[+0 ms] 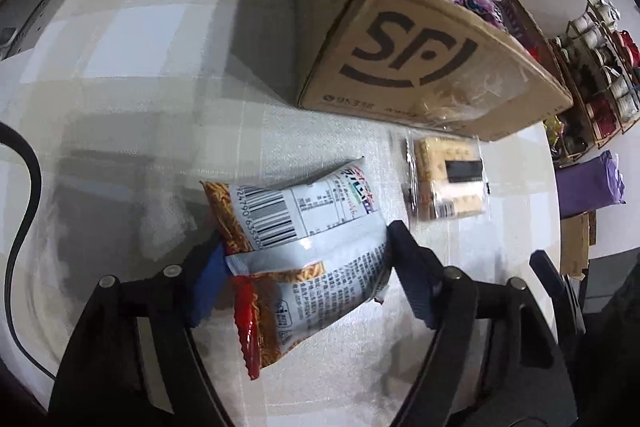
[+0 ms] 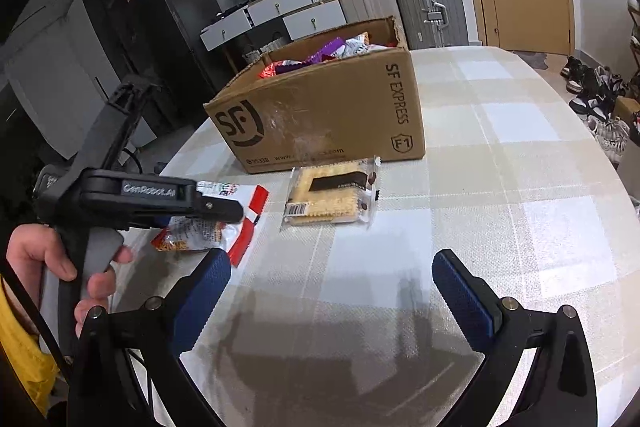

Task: Organize snacks
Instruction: 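Grasp the white chip bag with the left gripper, then grasp the cracker pack with the right gripper while the left gripper holds the white chip bag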

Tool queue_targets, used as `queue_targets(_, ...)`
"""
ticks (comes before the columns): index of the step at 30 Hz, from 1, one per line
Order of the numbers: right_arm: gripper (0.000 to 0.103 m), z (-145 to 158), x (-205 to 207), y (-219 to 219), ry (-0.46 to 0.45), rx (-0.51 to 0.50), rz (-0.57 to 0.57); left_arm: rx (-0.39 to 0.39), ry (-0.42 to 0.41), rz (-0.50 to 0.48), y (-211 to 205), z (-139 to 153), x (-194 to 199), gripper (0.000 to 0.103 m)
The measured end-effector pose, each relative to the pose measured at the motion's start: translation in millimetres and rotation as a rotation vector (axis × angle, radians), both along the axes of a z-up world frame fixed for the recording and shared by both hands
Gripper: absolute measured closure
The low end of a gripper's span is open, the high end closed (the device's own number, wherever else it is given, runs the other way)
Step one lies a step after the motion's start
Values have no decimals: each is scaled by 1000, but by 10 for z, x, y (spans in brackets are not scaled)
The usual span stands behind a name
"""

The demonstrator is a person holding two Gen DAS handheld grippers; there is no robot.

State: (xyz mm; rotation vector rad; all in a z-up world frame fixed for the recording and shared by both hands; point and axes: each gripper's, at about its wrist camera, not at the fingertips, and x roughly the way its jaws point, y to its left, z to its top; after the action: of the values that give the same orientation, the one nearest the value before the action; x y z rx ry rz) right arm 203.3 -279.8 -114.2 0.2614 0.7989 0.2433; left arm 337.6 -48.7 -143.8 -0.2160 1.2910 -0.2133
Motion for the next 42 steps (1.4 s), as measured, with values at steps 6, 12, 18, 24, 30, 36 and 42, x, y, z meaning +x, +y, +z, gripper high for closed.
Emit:
queue_targets(6,1,-29,8,-33,16,0,-12,-21,-9,-16,115,23,-112,43)
queue_targets(12,1,-105,21,-58,52,-1,-22,-36,-23,-16,158,39,-246,47)
queue_targets(18,1,-162,9,-95,80,-1,-30,-50,-51,-27,171,69,-509,47)
queue_targets(24,1,-135,71,-20,88,-41,-34,-88,-88,-7,251,36,-616,47)
queue_targets(30,1,-41,455,314,94,-212,15,-112,-115,3,228,-44,-783,47)
queue_targets(36,1,-103,894,626,170,-377,24,-101,-124,-26,237,-44,-912,47)
queue_targets(42,0,-197,1149,767,207,-428,-4,-149,-108,-34,267,-48,-916,47)
